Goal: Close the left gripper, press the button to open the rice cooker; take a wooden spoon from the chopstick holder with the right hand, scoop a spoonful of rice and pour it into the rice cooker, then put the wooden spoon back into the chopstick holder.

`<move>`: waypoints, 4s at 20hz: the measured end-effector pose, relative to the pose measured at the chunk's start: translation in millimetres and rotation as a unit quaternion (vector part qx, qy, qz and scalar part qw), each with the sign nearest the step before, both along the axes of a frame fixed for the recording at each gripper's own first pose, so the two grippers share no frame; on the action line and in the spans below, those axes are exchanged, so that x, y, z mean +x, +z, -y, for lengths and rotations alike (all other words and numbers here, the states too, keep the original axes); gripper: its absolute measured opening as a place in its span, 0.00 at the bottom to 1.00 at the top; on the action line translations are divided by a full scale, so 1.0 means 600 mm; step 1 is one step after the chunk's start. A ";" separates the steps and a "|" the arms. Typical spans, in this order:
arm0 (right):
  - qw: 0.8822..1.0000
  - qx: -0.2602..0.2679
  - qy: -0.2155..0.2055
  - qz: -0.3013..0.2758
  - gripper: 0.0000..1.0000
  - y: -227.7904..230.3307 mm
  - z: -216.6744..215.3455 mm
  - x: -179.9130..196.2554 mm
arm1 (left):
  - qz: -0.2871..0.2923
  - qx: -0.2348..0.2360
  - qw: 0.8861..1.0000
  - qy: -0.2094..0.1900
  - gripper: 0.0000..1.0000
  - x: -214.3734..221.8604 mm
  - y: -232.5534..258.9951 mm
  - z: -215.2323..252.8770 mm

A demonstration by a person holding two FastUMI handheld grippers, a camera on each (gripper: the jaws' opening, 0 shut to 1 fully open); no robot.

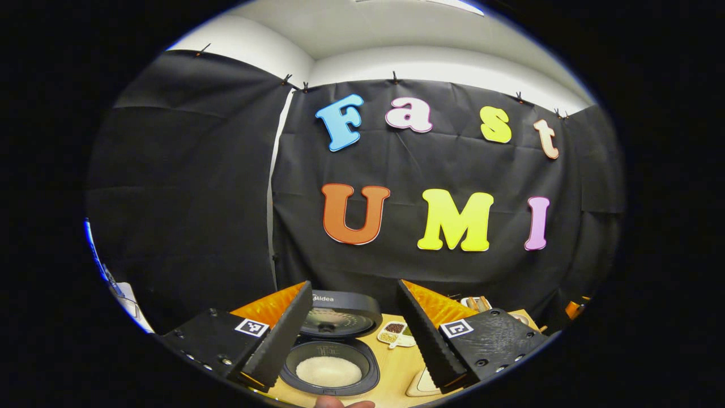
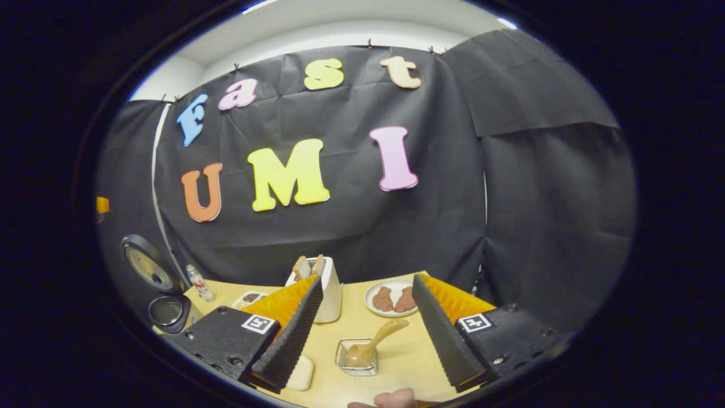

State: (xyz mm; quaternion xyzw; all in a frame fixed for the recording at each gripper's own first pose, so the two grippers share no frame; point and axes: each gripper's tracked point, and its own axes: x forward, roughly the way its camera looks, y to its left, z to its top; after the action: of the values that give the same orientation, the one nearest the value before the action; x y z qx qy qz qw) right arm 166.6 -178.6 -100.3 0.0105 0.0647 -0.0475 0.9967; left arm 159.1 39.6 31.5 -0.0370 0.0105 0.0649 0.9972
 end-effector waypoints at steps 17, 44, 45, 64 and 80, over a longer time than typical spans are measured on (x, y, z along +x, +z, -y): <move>0.998 -0.066 -0.012 -0.010 0.97 0.044 -0.080 -0.131 | -0.079 0.028 0.996 0.015 1.00 0.182 -0.109 -0.111; 0.998 -0.037 0.045 -0.038 1.00 -0.013 -0.164 -0.146 | -0.219 -0.015 0.975 -0.022 0.97 -0.052 -0.397 -0.032; 0.998 -0.033 0.046 -0.040 1.00 -0.016 -0.165 -0.145 | -0.223 -0.015 0.975 -0.021 0.97 -0.054 -0.409 -0.031; 0.993 -0.015 0.104 -0.062 1.00 -0.052 -0.181 -0.084 | -0.241 -0.015 0.970 0.010 0.98 -0.059 -0.477 -0.033; 0.991 -0.019 0.128 0.027 0.98 0.052 -0.198 -0.087 | -0.057 0.016 0.998 -0.027 0.95 -0.075 -0.187 0.015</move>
State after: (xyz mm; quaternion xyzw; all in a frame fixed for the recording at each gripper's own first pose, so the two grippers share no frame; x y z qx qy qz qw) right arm 114.6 -59.8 -68.8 -0.0159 0.0375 0.0799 0.9960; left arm 114.1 30.5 -80.9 -0.0172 0.0671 0.0403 0.9968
